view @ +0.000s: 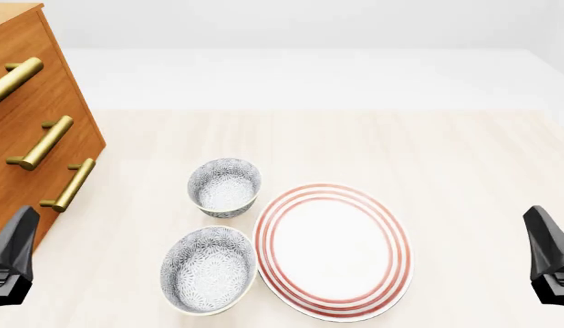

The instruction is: Stack the bowl in the middle on the bowl at the back.

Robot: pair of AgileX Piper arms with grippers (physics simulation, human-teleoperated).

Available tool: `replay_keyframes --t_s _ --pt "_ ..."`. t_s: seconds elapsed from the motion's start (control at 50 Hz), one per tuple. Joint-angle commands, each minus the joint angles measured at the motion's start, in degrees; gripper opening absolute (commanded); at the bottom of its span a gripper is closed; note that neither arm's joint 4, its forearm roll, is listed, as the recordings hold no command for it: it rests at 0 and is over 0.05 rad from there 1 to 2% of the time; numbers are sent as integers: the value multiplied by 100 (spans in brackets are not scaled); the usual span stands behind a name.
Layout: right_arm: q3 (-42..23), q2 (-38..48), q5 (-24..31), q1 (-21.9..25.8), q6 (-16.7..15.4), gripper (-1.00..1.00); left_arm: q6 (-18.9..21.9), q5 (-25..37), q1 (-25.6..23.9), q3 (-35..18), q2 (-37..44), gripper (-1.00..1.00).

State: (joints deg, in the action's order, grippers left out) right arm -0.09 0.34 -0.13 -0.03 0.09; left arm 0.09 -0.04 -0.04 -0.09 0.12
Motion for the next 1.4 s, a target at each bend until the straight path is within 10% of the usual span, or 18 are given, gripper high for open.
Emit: replay_keyframes --t_s 0.02,0.52,0.86,0.9,1.4 --pt "-2 110 -65 -23 12 100 -11 -8 12 -21 22 100" --pt "6 113 -74 -38 22 100 -352 239 -157 -387 177 100" --pt "4 47 -31 -44 24 100 215 1754 -1105 -1955 1376 100" --pt "4 34 -22 -41 17 100 -366 1998 -1255 -2210 1636 100" --pt "3 18 -13 -46 43 100 -640 3760 -2337 -4523 3963 100"
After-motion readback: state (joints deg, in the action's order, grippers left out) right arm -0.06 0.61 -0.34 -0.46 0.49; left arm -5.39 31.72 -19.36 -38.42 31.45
